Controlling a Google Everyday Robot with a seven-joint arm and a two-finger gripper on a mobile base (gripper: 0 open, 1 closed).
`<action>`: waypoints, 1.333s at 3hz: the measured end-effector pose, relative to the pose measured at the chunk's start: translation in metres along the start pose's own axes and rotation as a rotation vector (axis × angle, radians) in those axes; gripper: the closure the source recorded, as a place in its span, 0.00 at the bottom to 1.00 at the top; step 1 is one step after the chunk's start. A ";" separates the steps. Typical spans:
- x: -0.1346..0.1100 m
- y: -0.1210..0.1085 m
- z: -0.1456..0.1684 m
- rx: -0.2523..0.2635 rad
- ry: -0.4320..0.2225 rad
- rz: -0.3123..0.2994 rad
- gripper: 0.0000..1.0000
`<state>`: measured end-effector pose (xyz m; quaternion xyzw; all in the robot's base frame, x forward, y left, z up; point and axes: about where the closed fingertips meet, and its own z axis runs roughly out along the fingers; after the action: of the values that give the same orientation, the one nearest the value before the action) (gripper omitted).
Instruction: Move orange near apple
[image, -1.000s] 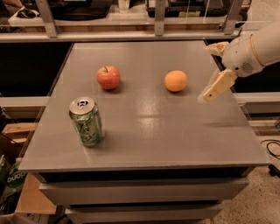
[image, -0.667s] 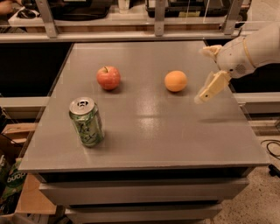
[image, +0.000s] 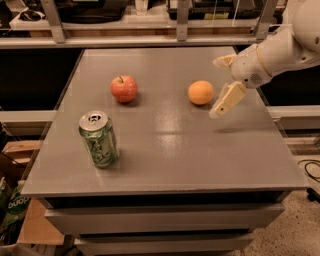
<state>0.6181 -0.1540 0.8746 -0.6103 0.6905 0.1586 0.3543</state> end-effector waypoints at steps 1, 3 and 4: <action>-0.003 -0.001 0.019 -0.027 -0.003 0.012 0.15; -0.001 -0.001 0.039 -0.066 -0.026 0.038 0.62; -0.007 -0.004 0.037 -0.062 -0.035 0.024 0.86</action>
Offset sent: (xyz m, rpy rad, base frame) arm 0.0143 0.0269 -0.0298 0.0480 0.0785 0.0182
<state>0.6330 -0.1253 0.8541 -0.6099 0.6861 0.1950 0.3454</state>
